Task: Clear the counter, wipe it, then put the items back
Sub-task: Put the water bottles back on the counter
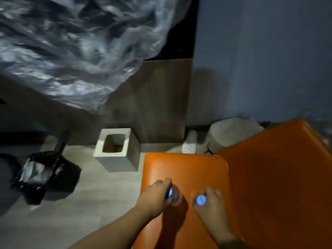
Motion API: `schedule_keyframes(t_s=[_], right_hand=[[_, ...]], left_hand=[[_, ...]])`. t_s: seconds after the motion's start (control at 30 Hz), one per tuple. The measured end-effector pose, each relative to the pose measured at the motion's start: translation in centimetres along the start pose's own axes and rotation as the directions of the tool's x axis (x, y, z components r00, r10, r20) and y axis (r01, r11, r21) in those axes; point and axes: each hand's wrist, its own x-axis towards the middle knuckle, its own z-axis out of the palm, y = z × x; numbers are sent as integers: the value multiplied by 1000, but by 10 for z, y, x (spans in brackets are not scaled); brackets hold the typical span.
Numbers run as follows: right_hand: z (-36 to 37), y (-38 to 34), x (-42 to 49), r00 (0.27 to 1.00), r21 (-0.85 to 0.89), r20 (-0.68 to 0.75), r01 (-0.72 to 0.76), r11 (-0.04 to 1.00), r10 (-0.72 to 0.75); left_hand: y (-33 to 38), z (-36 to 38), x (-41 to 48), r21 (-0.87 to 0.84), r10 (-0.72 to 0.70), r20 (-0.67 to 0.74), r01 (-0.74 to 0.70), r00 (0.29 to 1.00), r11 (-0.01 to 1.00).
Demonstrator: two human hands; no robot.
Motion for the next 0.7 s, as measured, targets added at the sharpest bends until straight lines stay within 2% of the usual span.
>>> schedule_keyframes(t_s=[0.13,0.3,0.37,0.47,0.63,0.7], right_hand=[[45,-82,-19,976,-34,59,214,976,-212],[137,-209,-78,874,-7,181,459,889,-450],[175,-258,-108,817,10,245,537,844,-523],[231,-328,-159,713,62,340,633,771,-613],[312,-424,-244,501,201,435,756,623,-749],[337,-457,-275,440,232,451,782,578,-777]], left_hand=[[-82,-26,-51,-152,-208,-142,186,968,971],[-208,-63,-158,-446,-471,-304,313,828,838],[-253,-77,-204,-524,-562,-374,333,738,784],[-317,-96,-274,-621,-681,-468,339,564,707],[-402,-115,-382,-735,-833,-483,391,270,554],[-427,-122,-417,-765,-854,-496,384,159,516]])
